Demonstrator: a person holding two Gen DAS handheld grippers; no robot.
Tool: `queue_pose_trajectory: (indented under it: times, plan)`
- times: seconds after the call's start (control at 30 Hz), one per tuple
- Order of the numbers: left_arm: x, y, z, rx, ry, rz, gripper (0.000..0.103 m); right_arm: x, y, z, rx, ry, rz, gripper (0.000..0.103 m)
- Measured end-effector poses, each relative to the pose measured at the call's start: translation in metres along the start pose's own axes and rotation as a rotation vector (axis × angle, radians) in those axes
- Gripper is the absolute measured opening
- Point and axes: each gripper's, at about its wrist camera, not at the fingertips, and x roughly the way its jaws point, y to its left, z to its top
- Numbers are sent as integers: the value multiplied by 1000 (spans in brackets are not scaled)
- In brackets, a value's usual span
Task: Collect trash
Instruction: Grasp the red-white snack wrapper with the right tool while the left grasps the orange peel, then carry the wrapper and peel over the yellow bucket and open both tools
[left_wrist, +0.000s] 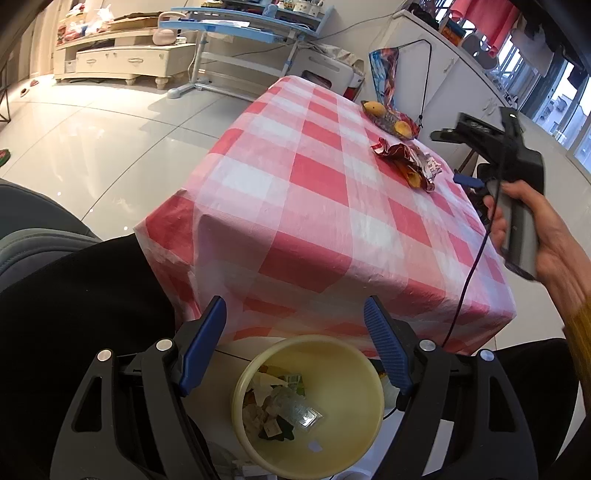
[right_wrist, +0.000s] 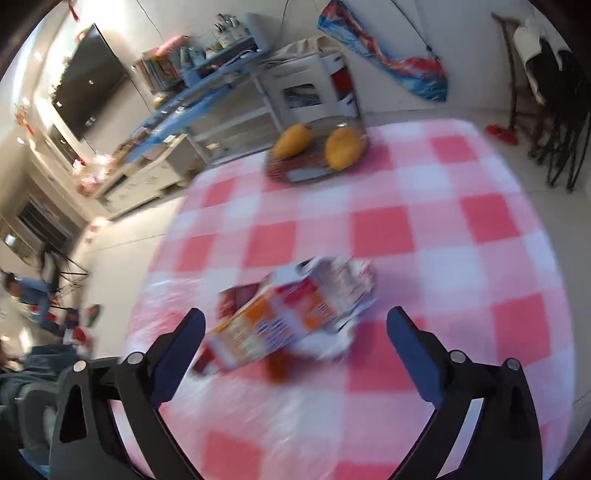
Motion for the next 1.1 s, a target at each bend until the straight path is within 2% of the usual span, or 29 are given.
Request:
queue_pose_trajectory:
  times: [0.07,0.1,0.13,0.17,0.2,0.23,0.3,0.37,0.43,0.6,0.73,0.8,0.93,0.97,1.0,1.03,1.07,1.1]
  plan:
    - [1,0,1,-1,2,0,74,13,-9,4,44,8,4,92]
    - [2,0,1,-2,3,1,74,18,-14,5,66,8,22,82]
    - [2,0,1,-3,3,2,74,25,-17,6,81,16,49,62]
    - [2,-1,2,-2,5,-2,74,28,-20,5,91,27,66,49]
    - [2,-2,4,3,1,-10,74,30,-23,4,105,29,106,27]
    - [1,-4,5,9,-4,-16,74,31,-27,3,129,34,168,12]
    - [0,-10,13,29,-17,-41,74,24,-30,3,141,7,221,3]
    - [3,-19,24,53,-22,-68,76,8,-39,2,190,-34,303,3]
    - [9,-32,39,80,-28,-88,76,-9,-48,1,218,-72,348,3]
    - [45,-79,85,165,-7,-125,76,-34,-56,2,153,-97,343,3]
    - [88,-120,121,217,16,-96,76,-65,-77,0,198,-183,391,3]
    - [111,-140,137,231,27,-77,76,-73,-81,0,186,-213,388,3]
    - [163,-176,159,283,68,25,76,-91,-91,-7,175,-264,374,3]
    - [177,-183,162,302,86,55,72,-92,-94,-8,185,-266,376,3]
    - [187,-187,163,317,101,67,57,-89,-95,-6,191,-259,380,3]
    - [190,-191,163,336,80,92,48,-88,-96,-5,193,-255,383,3]
    - [192,-193,163,356,77,89,21,-88,-96,-4,190,-252,383,3]
    - [190,-192,163,350,86,57,15,-91,-97,-5,187,-251,385,3]
